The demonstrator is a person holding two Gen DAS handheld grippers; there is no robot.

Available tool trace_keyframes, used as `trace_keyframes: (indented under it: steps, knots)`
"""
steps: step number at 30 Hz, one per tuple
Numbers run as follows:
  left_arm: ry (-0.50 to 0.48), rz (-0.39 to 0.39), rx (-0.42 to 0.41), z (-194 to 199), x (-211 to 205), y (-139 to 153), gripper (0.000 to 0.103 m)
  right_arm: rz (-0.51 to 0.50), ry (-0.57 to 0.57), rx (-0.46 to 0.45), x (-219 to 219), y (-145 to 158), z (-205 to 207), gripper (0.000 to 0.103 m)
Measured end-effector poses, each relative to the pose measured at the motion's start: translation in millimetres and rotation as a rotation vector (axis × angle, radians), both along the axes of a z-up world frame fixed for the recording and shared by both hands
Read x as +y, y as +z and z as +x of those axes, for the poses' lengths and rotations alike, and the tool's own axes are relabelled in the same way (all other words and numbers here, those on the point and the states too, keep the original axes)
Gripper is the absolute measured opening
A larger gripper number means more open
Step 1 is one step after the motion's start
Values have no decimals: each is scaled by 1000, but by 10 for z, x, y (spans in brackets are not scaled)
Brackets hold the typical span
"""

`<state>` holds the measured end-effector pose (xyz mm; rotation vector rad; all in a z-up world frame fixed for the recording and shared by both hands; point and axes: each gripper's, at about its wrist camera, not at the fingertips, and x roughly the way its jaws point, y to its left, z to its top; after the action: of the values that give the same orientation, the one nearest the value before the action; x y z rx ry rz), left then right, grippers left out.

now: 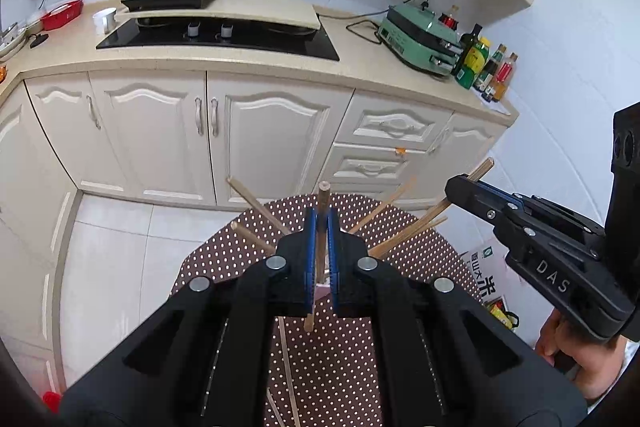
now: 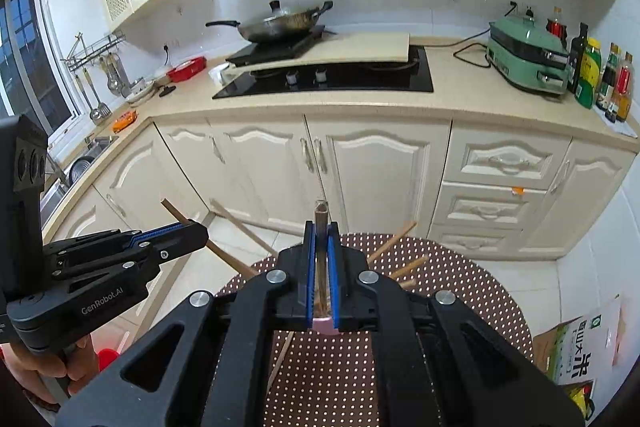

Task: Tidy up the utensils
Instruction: 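Lift the left gripper's chopstick above the cup while the right gripper carries its chopstick there, then open the left gripper over the cup while the right gripper opens, dropping both chopsticks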

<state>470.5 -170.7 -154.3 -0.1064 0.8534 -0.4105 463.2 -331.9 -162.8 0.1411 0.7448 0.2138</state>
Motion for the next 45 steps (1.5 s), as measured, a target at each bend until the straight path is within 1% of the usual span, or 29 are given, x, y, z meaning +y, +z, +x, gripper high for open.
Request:
trace_keyframes:
  steps: [2, 6, 13, 18, 24, 29, 32, 38, 39, 40, 41, 42, 43, 45]
  knots:
    - [-5, 7, 7, -12, -15, -40, 6, -5, 5, 11, 26, -54, -8, 5]
    - [-15, 22, 34, -17, -52, -128, 6, 16, 13, 53, 49, -186, 0, 5]
    - [-26, 45, 66, -26, -86, -240, 6, 5, 22, 93, 97, -336, -8, 5]
    - [-33, 62, 87, -34, -118, -321, 6, 8, 20, 93, 79, -346, -7, 5]
    - [-31, 65, 99, -43, -114, -332, 6, 24, 12, 103, 35, -360, 0, 5]
    - [-27, 70, 138, -25, -97, -378, 7, 39, 5, 103, 18, -347, -30, 7]
    - [-24, 72, 145, -47, -84, -390, 7, 42, -2, 103, 1, -335, -49, 8]
    - [-18, 68, 142, -117, -49, -357, 8, 50, -18, 94, -37, -295, -128, 16]
    - [-17, 67, 141, -125, -42, -348, 9, 51, -21, 92, -38, -288, -144, 19]
    - [-11, 67, 137, -144, -34, -334, 16, 53, -23, 89, -39, -279, -165, 22]
    - [-4, 66, 132, -164, -18, -320, 30, 55, -26, 86, -44, -267, -189, 23]
    - [5, 63, 123, -190, 2, -301, 40, 55, -29, 83, -50, -257, -212, 25]
    - [13, 61, 111, -211, 11, -280, 54, 57, -33, 80, -56, -249, -236, 26]
    - [20, 55, 92, -267, 38, -238, 54, 60, -40, 75, -71, -234, -274, 27]
